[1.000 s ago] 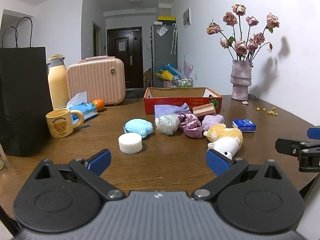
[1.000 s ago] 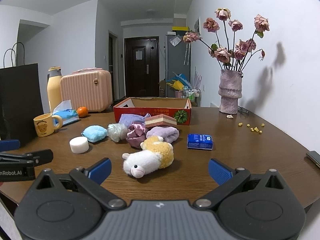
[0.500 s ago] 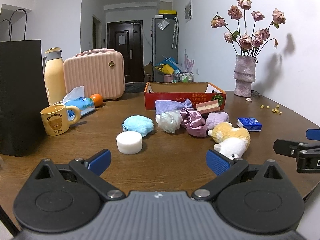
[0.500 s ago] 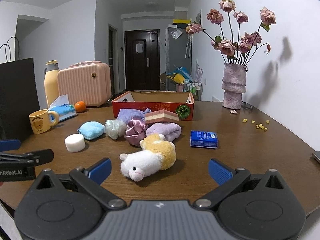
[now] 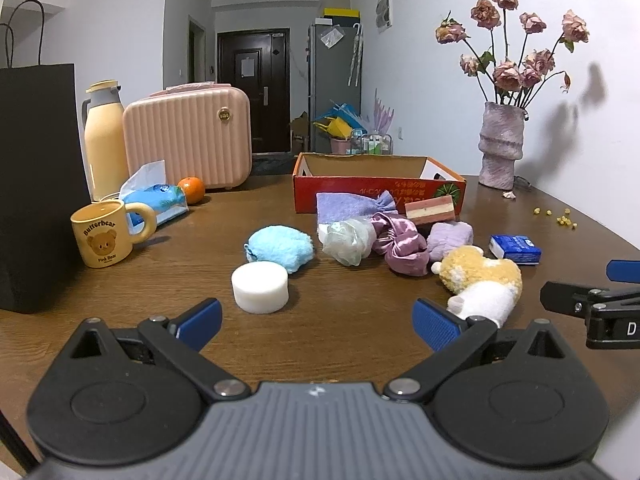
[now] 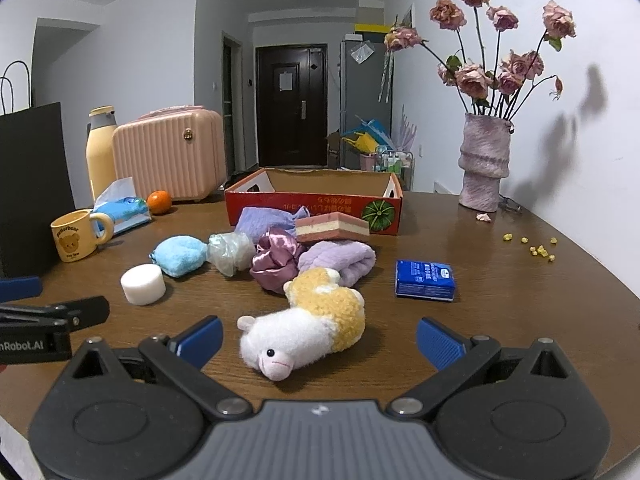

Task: Organize soft objects
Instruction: 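Move the right tool to the plush sheep and close on it while the left tool approaches the white sponge, then close the left tool on the white round sponge, then carry the sheep and sponge over the cardboard box with both tools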

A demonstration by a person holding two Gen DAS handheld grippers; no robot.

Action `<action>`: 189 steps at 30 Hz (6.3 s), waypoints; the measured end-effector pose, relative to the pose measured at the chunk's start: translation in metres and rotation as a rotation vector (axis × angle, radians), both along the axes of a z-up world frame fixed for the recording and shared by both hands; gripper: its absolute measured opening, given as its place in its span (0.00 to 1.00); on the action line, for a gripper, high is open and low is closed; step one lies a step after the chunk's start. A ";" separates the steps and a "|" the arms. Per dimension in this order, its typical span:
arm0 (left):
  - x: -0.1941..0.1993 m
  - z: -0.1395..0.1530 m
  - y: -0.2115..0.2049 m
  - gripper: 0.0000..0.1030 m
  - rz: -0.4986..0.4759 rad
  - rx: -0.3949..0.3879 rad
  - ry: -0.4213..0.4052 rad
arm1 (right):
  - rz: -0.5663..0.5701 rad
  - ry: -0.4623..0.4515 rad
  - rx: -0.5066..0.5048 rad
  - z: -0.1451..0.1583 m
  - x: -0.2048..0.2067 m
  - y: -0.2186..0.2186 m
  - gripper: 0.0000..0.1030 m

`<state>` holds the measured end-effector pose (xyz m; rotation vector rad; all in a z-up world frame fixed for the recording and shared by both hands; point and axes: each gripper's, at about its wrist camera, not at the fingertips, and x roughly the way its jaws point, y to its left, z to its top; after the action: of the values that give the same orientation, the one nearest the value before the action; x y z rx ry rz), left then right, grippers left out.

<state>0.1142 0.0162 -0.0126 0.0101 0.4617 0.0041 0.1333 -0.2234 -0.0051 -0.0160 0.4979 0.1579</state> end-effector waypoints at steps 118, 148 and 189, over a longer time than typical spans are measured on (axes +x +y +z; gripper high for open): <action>0.185 -0.048 0.070 0.67 0.028 -0.042 0.317 | -0.064 0.117 0.060 -0.039 0.159 0.011 0.63; 0.149 -0.022 0.058 0.56 0.009 -0.082 0.172 | -0.043 0.070 0.070 -0.024 0.135 0.008 0.63; 0.188 0.053 -0.013 0.56 -0.046 -0.130 -0.066 | -0.036 -0.143 0.086 0.028 0.177 -0.011 0.63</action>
<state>0.3025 0.0028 0.0401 -0.1067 0.3948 -0.0706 0.3103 -0.2341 0.0233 0.0656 0.3481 0.1414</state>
